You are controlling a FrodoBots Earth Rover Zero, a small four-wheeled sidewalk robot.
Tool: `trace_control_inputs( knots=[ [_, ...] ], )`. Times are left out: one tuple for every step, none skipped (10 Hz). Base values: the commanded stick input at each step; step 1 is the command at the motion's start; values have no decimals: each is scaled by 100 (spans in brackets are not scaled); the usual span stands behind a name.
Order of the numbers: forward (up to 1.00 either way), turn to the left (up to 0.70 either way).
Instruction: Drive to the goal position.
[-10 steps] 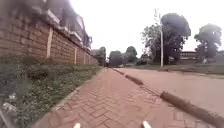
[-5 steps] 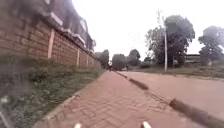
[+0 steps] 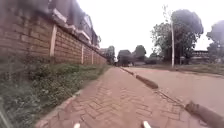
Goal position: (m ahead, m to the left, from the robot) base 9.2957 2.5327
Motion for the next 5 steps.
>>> trace_control_inputs(
  knots=[
    [50, 16],
    [50, 17],
    [50, 17],
    [50, 18],
    [50, 21]
  ],
)
